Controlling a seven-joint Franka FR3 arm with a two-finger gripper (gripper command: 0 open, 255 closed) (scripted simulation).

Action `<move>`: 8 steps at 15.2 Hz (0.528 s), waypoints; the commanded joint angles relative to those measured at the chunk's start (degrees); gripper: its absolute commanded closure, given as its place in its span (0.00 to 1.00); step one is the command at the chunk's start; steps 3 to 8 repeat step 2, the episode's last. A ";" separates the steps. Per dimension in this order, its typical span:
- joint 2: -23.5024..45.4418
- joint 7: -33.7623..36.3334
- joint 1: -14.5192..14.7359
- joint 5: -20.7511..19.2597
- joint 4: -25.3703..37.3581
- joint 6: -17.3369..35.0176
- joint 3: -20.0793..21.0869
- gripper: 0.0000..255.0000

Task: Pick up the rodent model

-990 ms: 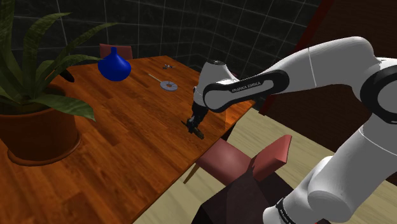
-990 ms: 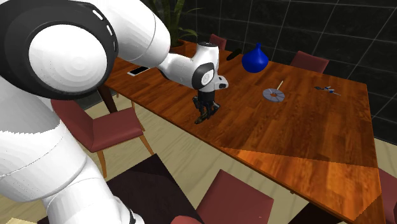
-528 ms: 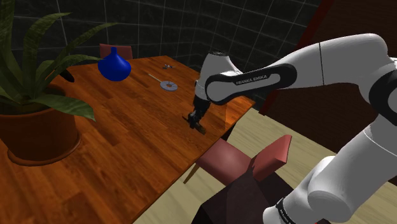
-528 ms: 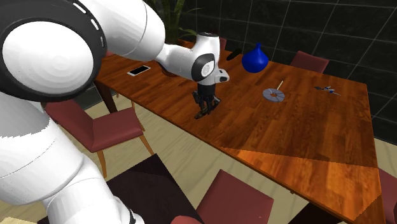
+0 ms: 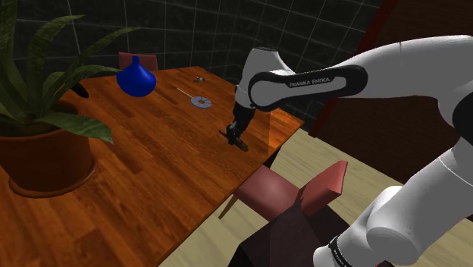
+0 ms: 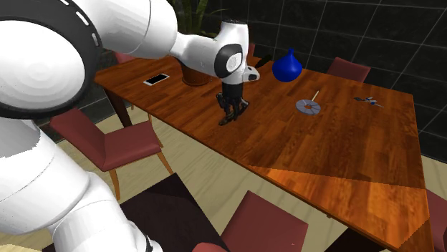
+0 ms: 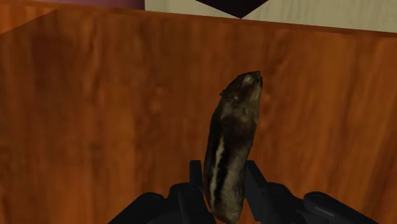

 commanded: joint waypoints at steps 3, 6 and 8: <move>-0.20 -0.05 -0.02 0.03 0.57 -0.81 -0.03 1.00; -0.20 -0.05 -0.02 0.03 0.57 -0.81 -0.03 1.00; -0.20 -0.05 -0.02 0.03 0.57 -0.81 -0.03 1.00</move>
